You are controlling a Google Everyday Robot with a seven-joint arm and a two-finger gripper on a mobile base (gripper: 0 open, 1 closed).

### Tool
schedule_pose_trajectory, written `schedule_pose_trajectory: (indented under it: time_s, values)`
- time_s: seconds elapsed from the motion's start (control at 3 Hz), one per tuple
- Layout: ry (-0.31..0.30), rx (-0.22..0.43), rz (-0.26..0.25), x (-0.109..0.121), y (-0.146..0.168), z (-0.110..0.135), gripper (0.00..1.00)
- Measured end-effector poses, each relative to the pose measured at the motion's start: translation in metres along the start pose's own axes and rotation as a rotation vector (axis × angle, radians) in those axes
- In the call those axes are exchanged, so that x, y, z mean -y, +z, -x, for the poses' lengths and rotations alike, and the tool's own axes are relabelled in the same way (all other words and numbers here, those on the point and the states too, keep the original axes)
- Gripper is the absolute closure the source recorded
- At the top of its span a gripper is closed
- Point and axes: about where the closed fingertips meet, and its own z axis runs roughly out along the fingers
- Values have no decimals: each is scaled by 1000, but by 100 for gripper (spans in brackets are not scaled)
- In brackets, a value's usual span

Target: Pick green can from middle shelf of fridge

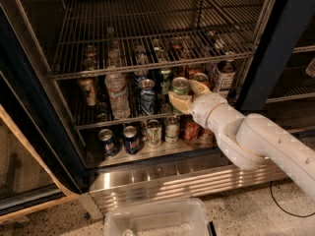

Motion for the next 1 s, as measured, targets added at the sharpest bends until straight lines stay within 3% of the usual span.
schedule_pose_trajectory:
  time_s: [0.67,1.0]
  values:
    - [42,6,67,-11,-21,7,100]
    - [45,13,52,-8,-33,11,100]
